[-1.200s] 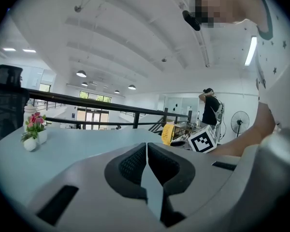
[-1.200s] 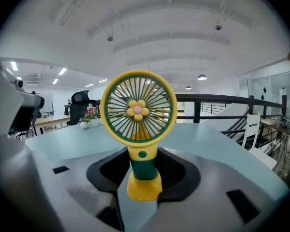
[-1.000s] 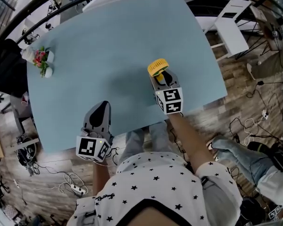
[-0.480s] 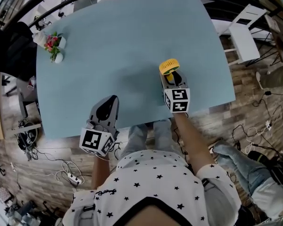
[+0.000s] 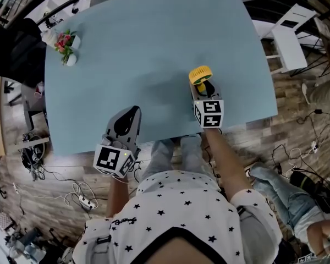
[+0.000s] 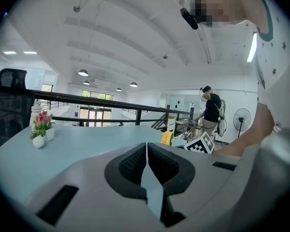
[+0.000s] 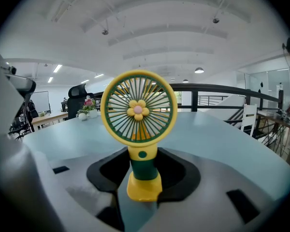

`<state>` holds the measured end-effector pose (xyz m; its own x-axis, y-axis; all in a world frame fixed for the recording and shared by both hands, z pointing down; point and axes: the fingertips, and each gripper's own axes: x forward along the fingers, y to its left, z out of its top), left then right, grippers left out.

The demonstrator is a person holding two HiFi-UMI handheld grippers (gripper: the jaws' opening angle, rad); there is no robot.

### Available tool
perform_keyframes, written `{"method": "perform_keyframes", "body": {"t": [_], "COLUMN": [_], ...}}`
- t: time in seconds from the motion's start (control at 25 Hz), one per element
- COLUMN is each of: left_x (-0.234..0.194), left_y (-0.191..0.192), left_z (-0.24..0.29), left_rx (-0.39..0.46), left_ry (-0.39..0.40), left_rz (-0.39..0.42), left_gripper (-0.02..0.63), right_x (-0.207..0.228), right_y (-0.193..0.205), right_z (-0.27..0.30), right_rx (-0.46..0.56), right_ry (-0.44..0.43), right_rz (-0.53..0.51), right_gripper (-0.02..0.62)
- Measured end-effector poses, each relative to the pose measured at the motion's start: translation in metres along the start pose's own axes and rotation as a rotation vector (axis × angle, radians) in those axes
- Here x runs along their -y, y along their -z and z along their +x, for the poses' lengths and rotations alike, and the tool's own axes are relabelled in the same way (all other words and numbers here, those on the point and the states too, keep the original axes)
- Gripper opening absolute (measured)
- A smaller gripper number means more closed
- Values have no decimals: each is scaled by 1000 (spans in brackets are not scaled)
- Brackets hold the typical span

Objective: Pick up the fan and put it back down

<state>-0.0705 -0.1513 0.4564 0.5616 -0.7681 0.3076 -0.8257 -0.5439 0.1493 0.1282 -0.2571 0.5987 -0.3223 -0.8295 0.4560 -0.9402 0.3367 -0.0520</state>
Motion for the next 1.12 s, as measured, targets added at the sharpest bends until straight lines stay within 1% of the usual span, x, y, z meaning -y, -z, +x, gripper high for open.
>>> {"method": "perform_keyframes", "body": {"t": [0.32,0.72,0.84,0.92,1.04,1.12], "left_x": [3,5,5,6,7,8], "left_y": [-2,-5,-6,-7,-9,-11], "left_z": [0,4,6,8,11,14], "left_rx": [2,4,7,8,10,15], "left_ry": [2,5,7,12,17,18], "left_rz": [4,16,17,21,26,27], "left_gripper": [32,32,32,32,31,31], "right_x": [0,-1,-3,-3,-4,-6], "right_y": [13,16,16,16,19,24], "right_z": [-1,-2,-2,-2,-6,-12], "right_rx": [-32,-32,-37,-42,-51,-61], "right_ry": [-2,-5,-10,-14,-15,-16], "right_rz": [13,-5,-25,-36,-16,-10], "right_gripper": [176,178,183,190,221,229]}}
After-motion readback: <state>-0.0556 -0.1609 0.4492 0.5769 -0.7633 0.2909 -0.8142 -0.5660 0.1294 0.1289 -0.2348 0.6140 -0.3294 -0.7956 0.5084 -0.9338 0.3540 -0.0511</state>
